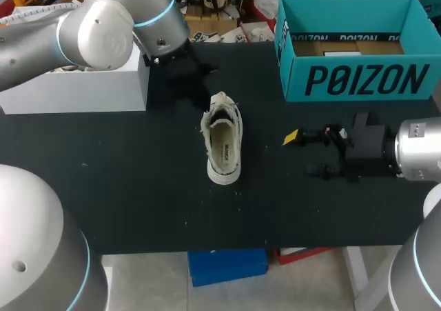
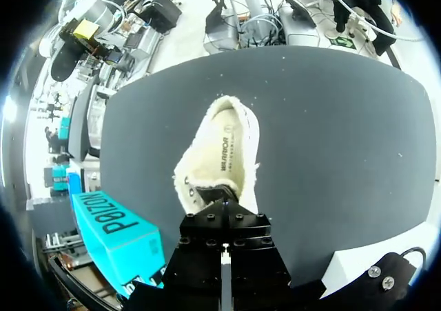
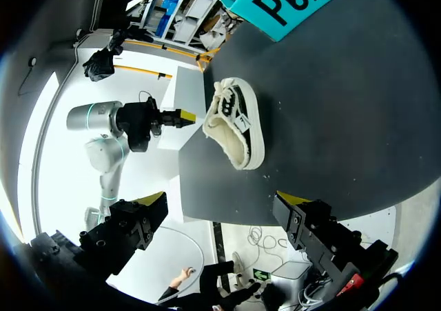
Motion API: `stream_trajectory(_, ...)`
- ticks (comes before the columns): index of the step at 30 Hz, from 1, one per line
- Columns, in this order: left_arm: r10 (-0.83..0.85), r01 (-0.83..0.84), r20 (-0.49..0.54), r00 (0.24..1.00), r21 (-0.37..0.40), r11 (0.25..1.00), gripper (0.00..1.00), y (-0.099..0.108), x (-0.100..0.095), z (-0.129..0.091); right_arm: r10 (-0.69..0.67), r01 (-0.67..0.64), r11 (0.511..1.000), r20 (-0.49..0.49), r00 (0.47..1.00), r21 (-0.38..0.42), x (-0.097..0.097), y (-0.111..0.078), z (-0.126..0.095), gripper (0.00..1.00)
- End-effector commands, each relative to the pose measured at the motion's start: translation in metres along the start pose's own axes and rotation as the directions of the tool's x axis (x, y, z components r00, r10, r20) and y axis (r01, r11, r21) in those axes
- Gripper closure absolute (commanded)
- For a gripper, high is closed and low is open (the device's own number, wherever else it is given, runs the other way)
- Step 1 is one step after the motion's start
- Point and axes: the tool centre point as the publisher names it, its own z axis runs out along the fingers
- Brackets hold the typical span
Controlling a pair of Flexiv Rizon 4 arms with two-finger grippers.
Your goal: Take the shoe out of the shoebox, open the shoe tongue, remove and reinsert the insole, then place the shoe into the shoebox
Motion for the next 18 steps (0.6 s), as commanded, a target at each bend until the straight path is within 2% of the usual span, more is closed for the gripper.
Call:
stream_trajectory(1, -0.002, 0.002, -0.007, 1.000, 0.008, 1.000, 1.00, 0.015, -0.012, 0.021, 0.001, -0.001, 1.000, 0.001, 1.000, 0.000, 0.000, 0.000, 0.000, 0.00)
stream_trajectory(5, -0.008, 0.008, -0.011, 1.000, 0.008, 1.000, 1.00, 0.023, -0.015, 0.031, 0.001, -0.001, 1.000, 0.001, 1.000, 0.000, 0.000, 0.000, 0.000, 0.00)
stream_trajectory(18, 0.017, -0.016, -0.024, 1.000, 0.060, 0.998, 1.00, 0.002, -0.016, 0.054, 0.001, -0.001, 1.000, 0.001, 1.000, 0.000, 0.000, 0.000, 0.000, 0.00)
